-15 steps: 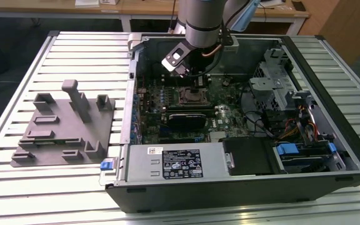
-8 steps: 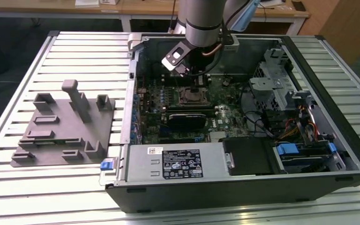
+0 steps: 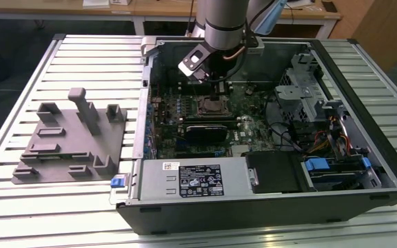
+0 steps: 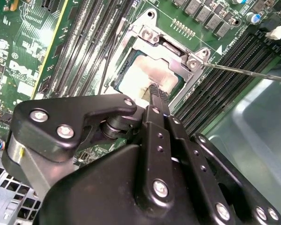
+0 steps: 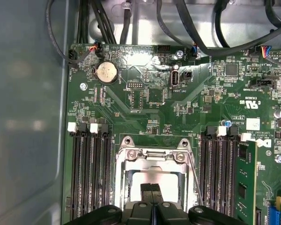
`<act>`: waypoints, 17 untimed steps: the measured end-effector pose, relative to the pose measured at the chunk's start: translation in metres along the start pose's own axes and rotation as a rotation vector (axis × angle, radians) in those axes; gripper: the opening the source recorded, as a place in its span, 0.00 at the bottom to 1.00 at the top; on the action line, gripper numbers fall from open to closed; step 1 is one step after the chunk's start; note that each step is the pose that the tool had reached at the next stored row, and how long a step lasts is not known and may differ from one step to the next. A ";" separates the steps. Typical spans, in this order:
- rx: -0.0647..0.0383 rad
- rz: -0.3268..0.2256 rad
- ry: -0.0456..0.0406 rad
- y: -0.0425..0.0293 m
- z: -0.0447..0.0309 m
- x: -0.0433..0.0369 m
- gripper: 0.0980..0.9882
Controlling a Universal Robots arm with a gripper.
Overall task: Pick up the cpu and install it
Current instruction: 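Install the first cpu locking lever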
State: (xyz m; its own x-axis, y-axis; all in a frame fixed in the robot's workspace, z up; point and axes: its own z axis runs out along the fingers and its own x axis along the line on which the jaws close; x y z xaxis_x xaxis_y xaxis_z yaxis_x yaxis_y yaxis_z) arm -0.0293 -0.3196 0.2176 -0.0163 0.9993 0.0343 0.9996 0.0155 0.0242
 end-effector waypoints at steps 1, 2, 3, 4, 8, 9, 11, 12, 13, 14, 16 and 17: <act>0.000 0.000 0.0001 0.0000 -0.0011 0.0000 0.01; 0.000 0.000 0.0001 0.0001 -0.0026 0.0001 0.01; 0.000 0.000 0.0002 0.0001 -0.0042 0.0002 0.01; 0.000 0.000 0.0001 0.0001 -0.0059 0.0002 0.01; -0.001 0.000 0.0001 0.0007 -0.0266 0.0009 0.01; -0.001 0.000 -0.0001 0.0007 -0.0309 0.0010 0.01; -0.004 0.000 -0.0001 0.0010 -0.0476 0.0016 0.01; -0.005 0.000 0.0001 0.0011 -0.0516 0.0018 0.01; -0.005 0.000 -0.0001 0.0012 -0.0556 0.0019 0.01; -0.006 0.000 0.0001 0.0013 -0.0594 0.0020 0.01; -0.008 0.000 -0.0001 0.0014 -0.0656 0.0023 0.01; -0.009 0.000 -0.0001 0.0012 -0.0663 0.0023 0.01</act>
State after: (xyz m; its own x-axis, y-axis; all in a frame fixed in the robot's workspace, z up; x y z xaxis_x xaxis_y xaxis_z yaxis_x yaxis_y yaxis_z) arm -0.0297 -0.3196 0.2839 -0.0165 0.9993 0.0342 0.9993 0.0154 0.0337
